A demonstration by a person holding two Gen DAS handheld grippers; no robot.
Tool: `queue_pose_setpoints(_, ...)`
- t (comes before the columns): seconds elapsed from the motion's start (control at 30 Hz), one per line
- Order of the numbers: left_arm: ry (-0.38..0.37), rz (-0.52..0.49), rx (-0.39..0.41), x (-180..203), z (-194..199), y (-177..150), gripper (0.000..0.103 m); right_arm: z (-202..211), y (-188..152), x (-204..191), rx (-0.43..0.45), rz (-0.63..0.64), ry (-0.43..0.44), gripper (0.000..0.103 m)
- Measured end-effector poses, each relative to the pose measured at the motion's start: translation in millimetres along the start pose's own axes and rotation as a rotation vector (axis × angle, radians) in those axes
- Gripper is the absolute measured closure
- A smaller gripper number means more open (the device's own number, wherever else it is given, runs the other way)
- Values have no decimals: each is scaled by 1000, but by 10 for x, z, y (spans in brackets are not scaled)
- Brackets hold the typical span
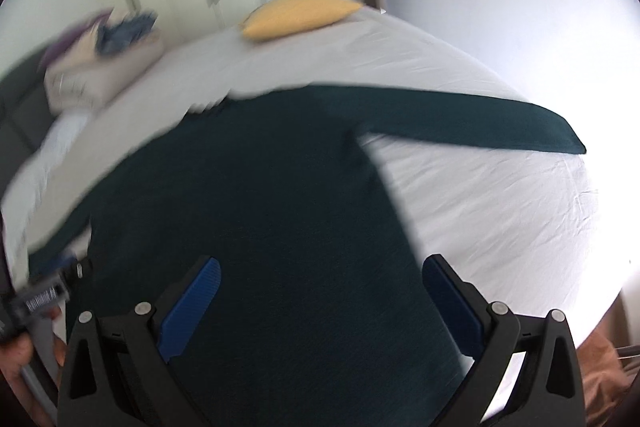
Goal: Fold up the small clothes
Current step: 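Grasp the sweater sleeve with the right gripper and lift it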
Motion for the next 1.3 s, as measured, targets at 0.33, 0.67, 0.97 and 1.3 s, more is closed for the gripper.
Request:
queue_pose_setpoints(0.33, -116, 15, -15, 173, -855, 871, 0, -827, 659, 2733, 18, -678, 74, 9)
queue_pose_setpoints(0.67, -127, 97, -66, 76, -1485, 949, 0, -1314, 909, 3541, 88, -932, 113, 31)
queue_pose_setpoints(0.97, -241, 191, -49, -103, -1521, 1007, 0, -1424, 1050, 3428, 91, -872, 10, 90)
queue_pose_setpoints(1.3, -398, 370, -18, -372, -1553, 1246, 0, -1333, 1816, 295, 99, -75, 125, 94)
Point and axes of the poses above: each gripper's, at about its wrist camera, not at the fingertips, and z roughly against the way its jaws point, x to its right, y to its top, the point moved 7 cm from there along -z, roughly the way its jaws point, and after that the axes turned 7 degrees about -y, right-handed, at the moved point
